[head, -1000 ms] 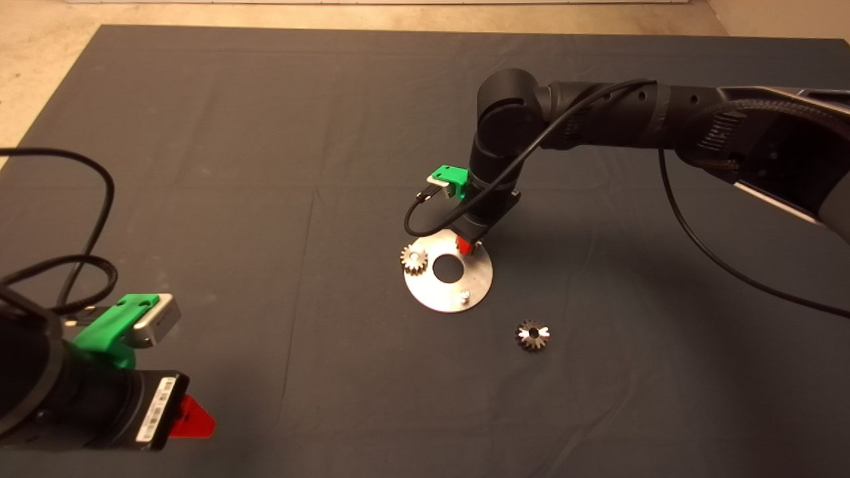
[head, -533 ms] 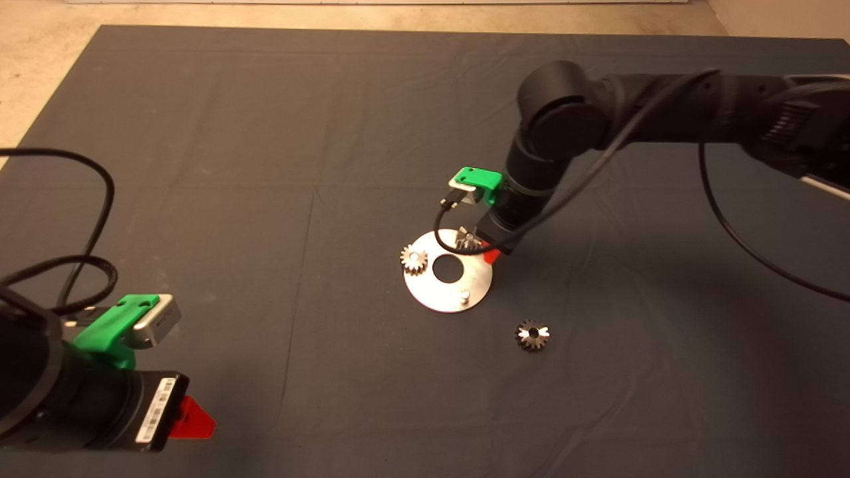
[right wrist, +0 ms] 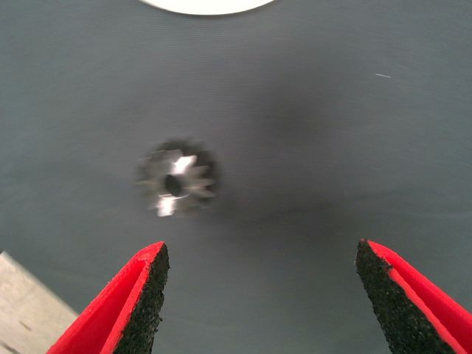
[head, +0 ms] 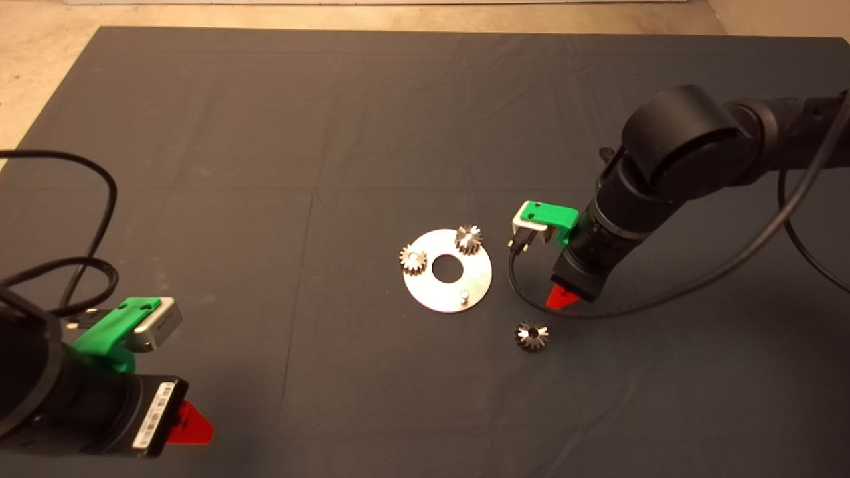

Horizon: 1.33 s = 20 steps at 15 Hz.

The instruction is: Install three planetary gears onto the carrier pins

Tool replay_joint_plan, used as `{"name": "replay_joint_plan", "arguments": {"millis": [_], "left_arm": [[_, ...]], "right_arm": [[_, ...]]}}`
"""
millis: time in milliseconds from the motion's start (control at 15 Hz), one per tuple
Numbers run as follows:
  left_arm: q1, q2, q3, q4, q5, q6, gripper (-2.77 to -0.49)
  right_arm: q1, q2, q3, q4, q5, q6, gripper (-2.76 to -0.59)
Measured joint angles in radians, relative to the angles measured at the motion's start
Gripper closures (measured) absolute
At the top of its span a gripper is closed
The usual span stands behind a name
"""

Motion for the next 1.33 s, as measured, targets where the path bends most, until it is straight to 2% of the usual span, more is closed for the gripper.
{"name": "replay_joint_plan", "arguments": {"millis": [133,333,600,733,933,1000,1200,1333], "left_arm": [[0.0,-0.003,0.0,-0.01,0.0,0.018,-2.04],[0.0,-0.002,0.0,-0.019,0.0,0.025,-2.04],[0.0,-0.002,0.0,-0.022,0.001,0.027,-2.04],[0.0,-0.002,0.0,-0.023,0.0,0.028,-2.04],[0.0,-0.002,0.0,-0.023,0.0,0.029,-2.04],[0.0,-0.002,0.0,-0.023,0.0,0.029,-2.04],[0.0,-0.002,0.0,-0.024,0.0,0.031,-2.04],[0.0,-0.003,0.0,-0.024,0.0,0.032,-2.04]], "right_arm": [[-0.001,-0.004,0.028,0.001,0.009,0.001,-2.03],[-0.019,-0.024,0.058,0.001,0.001,0.001,-2.03],[-0.051,-0.024,0.094,0.001,0.005,-0.003,-2.03],[-0.065,-0.025,0.096,-0.001,0.004,-0.015,-2.03],[-0.076,-0.025,0.103,-0.015,0.005,-0.061,-2.03],[-0.084,-0.025,0.105,-0.031,0.004,-0.078,-2.03],[-0.111,-0.025,0.112,-0.145,0.004,-0.123,-2.03],[-0.112,-0.025,0.116,-0.196,0.004,-0.143,-2.03]]}}
